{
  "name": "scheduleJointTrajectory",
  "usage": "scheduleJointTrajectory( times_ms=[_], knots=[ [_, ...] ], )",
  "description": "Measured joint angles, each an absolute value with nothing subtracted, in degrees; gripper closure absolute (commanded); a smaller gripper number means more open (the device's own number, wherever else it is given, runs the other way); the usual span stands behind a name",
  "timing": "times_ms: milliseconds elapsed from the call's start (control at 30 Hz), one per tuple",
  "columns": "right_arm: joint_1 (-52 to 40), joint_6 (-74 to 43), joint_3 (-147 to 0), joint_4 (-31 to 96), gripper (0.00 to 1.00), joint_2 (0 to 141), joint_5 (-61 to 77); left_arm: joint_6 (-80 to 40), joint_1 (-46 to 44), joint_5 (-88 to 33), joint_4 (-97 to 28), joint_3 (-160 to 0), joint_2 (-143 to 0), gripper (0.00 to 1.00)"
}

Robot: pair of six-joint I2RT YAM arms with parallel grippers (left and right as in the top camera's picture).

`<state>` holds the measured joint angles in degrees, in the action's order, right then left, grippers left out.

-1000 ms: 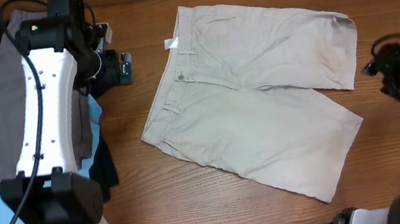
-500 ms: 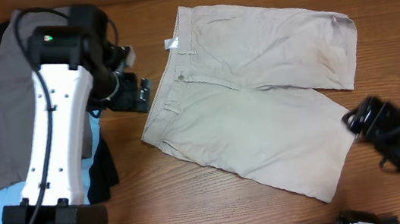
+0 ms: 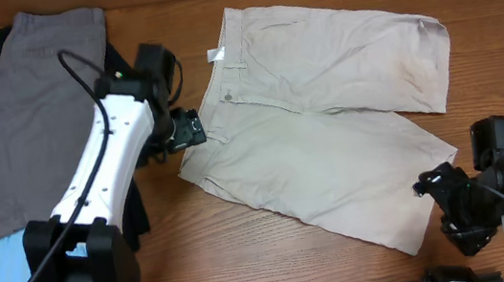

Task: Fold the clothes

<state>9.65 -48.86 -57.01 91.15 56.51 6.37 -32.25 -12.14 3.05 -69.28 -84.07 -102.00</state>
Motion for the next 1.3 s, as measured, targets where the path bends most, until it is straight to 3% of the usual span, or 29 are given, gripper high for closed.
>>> scheduleJointTrajectory(
  times_ms=[233,500,567,633,700,1300],
  knots=[
    [9.6,-63.3,-51.3,88.9,0.12,56.4,5.3,-50.2,-12.1,2.6,-54.0,-69.1,-102.0,0.07],
    [9.6,-67.5,-45.8,85.0,0.12,56.4,5.0,-55.6,-12.1,-0.2,-35.9,-57.0,-101.1,0.16],
    [9.6,-67.7,-45.8,84.9,0.12,56.4,4.9,-55.6,-12.1,-0.2,-34.3,-56.0,-100.5,0.34],
    [9.6,-67.8,-45.7,84.9,0.15,56.4,4.9,-55.6,-12.1,-0.3,-33.5,-55.5,-100.3,0.71],
    [9.6,-67.9,-45.7,84.8,0.15,56.4,4.9,-55.7,-12.1,-1.3,-32.4,-55.3,-100.3,0.96],
    [9.6,-68.5,-44.0,81.6,0.17,57.1,7.9,-55.6,-12.0,-2.3,-32.1,-55.2,-100.1,0.95]
  ],
)
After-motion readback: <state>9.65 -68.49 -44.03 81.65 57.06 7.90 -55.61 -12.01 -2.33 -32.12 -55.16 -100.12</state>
